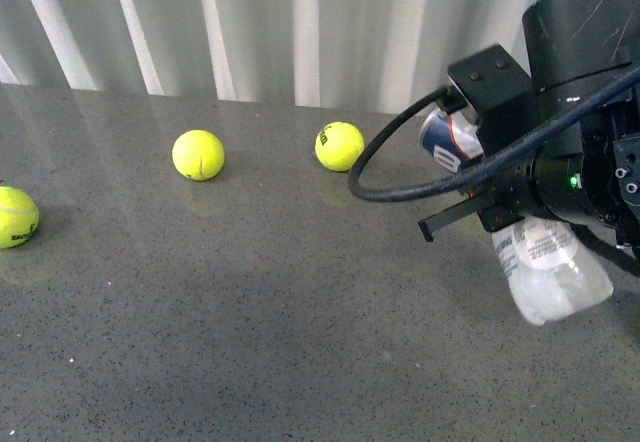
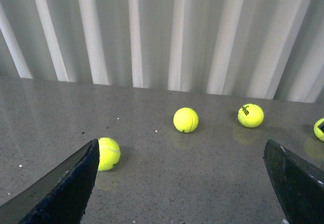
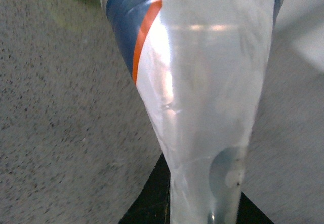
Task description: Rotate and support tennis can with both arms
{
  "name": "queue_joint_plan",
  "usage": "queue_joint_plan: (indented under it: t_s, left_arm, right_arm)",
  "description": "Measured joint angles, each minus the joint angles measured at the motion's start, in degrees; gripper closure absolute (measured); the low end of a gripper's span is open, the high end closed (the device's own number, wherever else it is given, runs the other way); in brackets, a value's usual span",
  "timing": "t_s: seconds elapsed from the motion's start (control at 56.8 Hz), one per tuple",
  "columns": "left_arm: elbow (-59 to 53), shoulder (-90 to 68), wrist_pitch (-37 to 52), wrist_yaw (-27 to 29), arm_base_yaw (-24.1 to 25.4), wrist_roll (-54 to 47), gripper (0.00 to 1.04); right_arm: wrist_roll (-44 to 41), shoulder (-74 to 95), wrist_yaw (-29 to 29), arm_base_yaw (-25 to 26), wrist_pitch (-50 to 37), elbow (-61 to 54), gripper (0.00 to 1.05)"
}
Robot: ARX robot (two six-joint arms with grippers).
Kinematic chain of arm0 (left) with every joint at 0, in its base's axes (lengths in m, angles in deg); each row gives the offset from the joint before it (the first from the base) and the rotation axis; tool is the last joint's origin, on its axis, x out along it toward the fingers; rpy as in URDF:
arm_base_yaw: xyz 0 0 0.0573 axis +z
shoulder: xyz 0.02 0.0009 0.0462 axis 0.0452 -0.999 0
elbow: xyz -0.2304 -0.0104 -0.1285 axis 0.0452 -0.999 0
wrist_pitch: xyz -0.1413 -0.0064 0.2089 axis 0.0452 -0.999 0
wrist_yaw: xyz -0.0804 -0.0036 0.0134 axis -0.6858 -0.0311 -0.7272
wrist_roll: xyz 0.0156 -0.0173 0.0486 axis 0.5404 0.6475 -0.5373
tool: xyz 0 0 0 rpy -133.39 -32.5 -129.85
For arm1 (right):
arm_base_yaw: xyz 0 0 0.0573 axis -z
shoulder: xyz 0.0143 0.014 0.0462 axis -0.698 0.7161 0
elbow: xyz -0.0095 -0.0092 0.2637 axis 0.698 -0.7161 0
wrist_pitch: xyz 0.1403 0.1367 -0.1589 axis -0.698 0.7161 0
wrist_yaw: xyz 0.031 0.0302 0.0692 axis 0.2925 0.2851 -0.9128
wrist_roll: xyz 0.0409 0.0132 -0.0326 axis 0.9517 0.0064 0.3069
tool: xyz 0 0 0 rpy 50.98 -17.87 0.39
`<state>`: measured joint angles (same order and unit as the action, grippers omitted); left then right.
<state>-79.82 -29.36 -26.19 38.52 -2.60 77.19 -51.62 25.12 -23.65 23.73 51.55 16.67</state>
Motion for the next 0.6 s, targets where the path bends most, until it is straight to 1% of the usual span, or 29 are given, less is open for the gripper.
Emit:
queue_joint_plan:
  t_s: [0.07,0.088,0.106,0.176,0.194,0.211,0.352,0.37,0.423,0.493,0.599]
  left_arm:
    - [0.00,0.00,0.00,0.00,0.00,0.00,0.07]
    - [0.00,0.00,0.00,0.00,0.00,0.00,0.07]
    - [0.00,0.00,0.00,0.00,0.00,0.00,0.07]
    - [0.00,0.00,0.00,0.00,0.00,0.00,0.07]
    - [0.00,0.00,0.00,0.00,0.00,0.00,0.07]
    - [0.00,0.00,0.00,0.00,0.00,0.00,0.07]
    - [0.00,0.00,0.00,0.00,0.00,0.00,0.07]
    - [0.00,0.00,0.00,0.00,0.00,0.00,0.07]
    - [0.00,0.00,0.00,0.00,0.00,0.00,0.07]
    - [0.00,0.00,0.00,0.00,0.00,0.00,0.07]
    - [0.00,0.00,0.00,0.00,0.00,0.00,0.07]
  right_arm:
    - [-8.52,-1.11,0.66,-1.22,-4.94,-1.09,0.98]
    - [-12.63,-1.55,0.13,-1.86,-6.69,-1.49,0.98]
    - [-14.69,-1.75,-0.44,-2.29,-7.72,-1.75,0.98]
    - [-21.16,-1.95,-2.40,-3.39,-10.23,-2.51,0.98]
    - [-24.26,-1.95,-3.17,-3.82,-11.19,-2.86,0.98]
    - [-24.96,-1.95,-3.58,-4.04,-11.74,-3.06,0.98]
    - [-41.42,-0.07,-8.70,-6.05,-18.34,-5.42,0.98]
    - [-42.03,0.17,-9.14,-6.19,-18.67,-5.53,0.98]
    - [-48.74,1.70,-10.58,-6.67,-19.82,-5.86,0.98]
    - [-54.07,3.80,-11.72,-7.06,-21.18,-5.84,0.98]
    - [-56.52,6.05,-12.48,-7.61,-21.16,-4.85,0.98]
